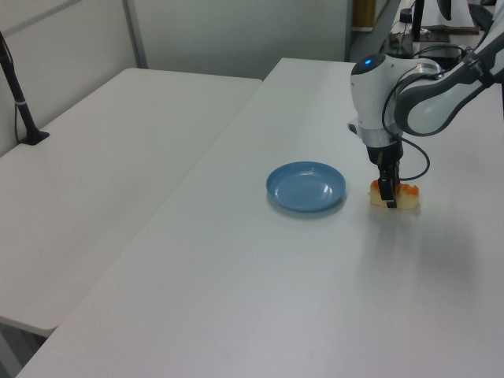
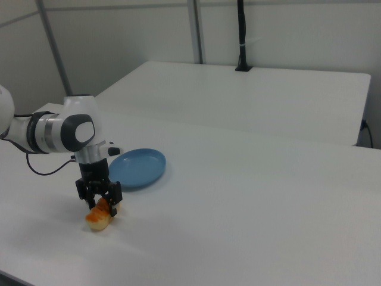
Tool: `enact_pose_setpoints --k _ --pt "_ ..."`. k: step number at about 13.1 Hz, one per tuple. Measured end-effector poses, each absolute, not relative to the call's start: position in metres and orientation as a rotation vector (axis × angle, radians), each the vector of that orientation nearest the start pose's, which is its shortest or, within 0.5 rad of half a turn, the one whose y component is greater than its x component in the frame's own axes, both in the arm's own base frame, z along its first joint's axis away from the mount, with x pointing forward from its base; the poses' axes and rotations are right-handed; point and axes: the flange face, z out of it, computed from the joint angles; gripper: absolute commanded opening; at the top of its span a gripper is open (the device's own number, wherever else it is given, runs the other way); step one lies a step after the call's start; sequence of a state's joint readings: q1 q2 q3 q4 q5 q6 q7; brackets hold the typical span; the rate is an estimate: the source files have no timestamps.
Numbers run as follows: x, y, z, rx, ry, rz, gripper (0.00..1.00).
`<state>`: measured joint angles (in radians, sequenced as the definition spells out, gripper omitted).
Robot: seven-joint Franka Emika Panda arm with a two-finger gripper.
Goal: Put the bread on a plate
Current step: 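Lower the gripper around the bread and close it, then lift the held bread up off the table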
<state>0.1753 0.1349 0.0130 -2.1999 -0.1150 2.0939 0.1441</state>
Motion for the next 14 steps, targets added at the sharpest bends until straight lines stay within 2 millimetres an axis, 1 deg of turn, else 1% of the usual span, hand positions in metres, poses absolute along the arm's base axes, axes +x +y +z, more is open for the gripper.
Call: enact_pose_setpoints --k 3,4,6,7,9,11,12,14 --pt "0.512 0.092 0.309 -3.247 -0.184 0.346 0.12" --pt "0.515 0.092 0.318 -3.249 -0.183 0.323 0.12" --pt "0.522 0.092 0.352 -3.254 -0.184 0.339 0.13" --pt "0.527 0.092 0.373 -3.250 -0.189 0.341 0.14" --pt "0.542 0.093 0.427 -3.206 -0.166 0.293 0.17" --pt "0.558 0.088 0.481 -3.158 -0.119 0.182 0.19" --pt "0.564 0.085 0.500 -3.142 -0.097 0.128 0.20" --pt "0.579 0.082 0.526 -3.116 -0.067 0.039 0.21"
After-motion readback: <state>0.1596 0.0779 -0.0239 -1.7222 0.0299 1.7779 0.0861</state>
